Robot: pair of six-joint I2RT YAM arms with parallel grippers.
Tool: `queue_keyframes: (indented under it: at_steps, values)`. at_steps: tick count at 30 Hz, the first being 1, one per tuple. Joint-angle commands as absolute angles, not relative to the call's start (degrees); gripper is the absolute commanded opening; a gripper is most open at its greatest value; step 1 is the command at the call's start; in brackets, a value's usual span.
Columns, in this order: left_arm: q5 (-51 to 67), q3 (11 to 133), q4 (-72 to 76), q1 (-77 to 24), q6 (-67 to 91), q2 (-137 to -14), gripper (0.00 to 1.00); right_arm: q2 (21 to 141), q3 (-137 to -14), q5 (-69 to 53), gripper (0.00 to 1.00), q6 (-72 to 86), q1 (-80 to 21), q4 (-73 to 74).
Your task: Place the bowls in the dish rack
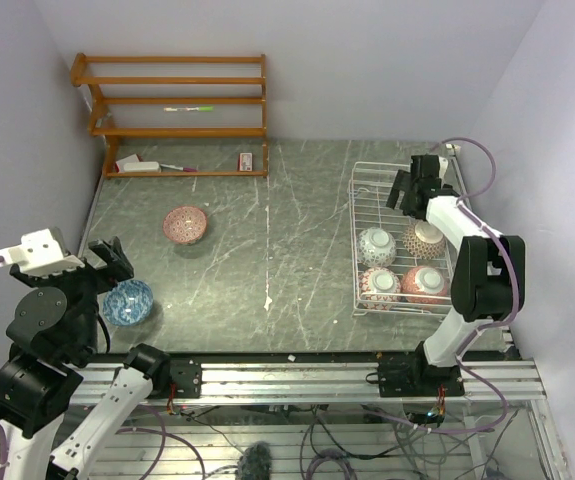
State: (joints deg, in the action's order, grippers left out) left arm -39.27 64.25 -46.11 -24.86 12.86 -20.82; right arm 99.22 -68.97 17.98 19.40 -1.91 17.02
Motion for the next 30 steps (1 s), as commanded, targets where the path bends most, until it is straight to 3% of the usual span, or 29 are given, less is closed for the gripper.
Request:
queue_keyframes:
  at_steps: [1, 18, 24, 30]
  values:
    - [-39.7, 65.6, -45.8, -25.6, 12.7, -20.5, 0.98, 96.3, -65.8, 18.8, 0.95, 20.1, -1.3, 17.7]
    - [-39.2, 64.1, -44.3, -25.6, 13.3, -20.9, 0.98, 81.5, -60.5, 15.0, 0.96, 21.1, -1.9, 12.6]
    - [-38.7, 64.7, -44.2, -25.6, 13.7, -21.5, 0.98, 81.0, -67.8, 16.7, 0.95, 18.3, -14.3, 13.7]
    - [-38.5, 67.0, -46.1, -25.7, 15.6, -22.7, 0.98, 88.5, -75.4, 10.0, 0.93, 16.6, -28.5, 11.1]
